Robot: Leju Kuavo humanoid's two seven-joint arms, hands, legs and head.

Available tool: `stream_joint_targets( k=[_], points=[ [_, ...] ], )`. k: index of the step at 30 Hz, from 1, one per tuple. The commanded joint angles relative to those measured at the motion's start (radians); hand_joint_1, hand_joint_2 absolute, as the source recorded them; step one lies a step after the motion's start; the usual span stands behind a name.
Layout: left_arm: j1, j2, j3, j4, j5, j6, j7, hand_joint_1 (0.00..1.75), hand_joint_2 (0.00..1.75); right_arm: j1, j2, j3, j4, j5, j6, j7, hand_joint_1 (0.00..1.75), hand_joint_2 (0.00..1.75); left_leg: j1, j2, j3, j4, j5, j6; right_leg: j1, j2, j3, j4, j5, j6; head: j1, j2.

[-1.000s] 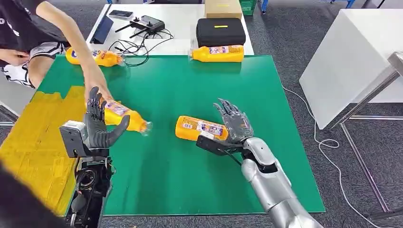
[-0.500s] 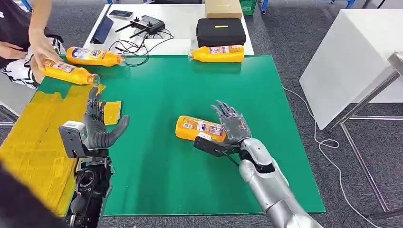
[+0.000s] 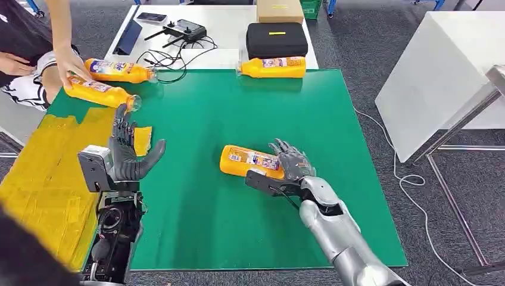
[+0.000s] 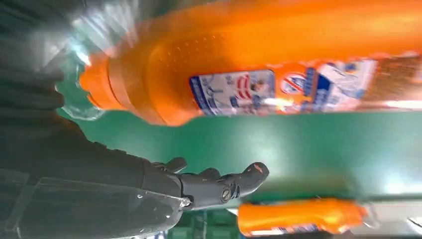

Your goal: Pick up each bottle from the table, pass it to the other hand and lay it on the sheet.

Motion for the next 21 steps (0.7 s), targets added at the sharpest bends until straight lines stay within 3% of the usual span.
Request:
stream_joint_targets(
  k=[1,20,21],
  points=[
    [-0.070,0.009,-0.027,0.103,0.015,0.008,-0.007,0.00,1.75,-0.097,0.028,0.022,0.194,0.019,0.007,0.054,0.00,1.75,0.000,0.001,0.007,-0.001,-0.002,-0.001,0.000,-0.001,0.006,0.000,-0.002,0.000,0.000,0.000],
    [-0.057,0.006,-0.088,0.024,0.002,0.021,0.017,0.00,1.75,-0.114,0.063,0.010,0.289,0.063,0.062,0.201,0.00,1.75,0.000,0.001,0.005,-0.001,-0.002,-0.001,0.001,-0.001,0.004,0.000,-0.002,0.000,0.000,0.000],
    [-0.059,0.005,-0.090,0.027,0.002,0.020,0.020,0.00,1.75,-0.113,0.062,0.013,0.290,0.070,0.071,0.206,0.07,1.75,0.000,0.000,0.007,-0.001,-0.002,-0.001,0.001,-0.002,0.006,-0.001,-0.002,0.000,0.000,0.000]
  ],
)
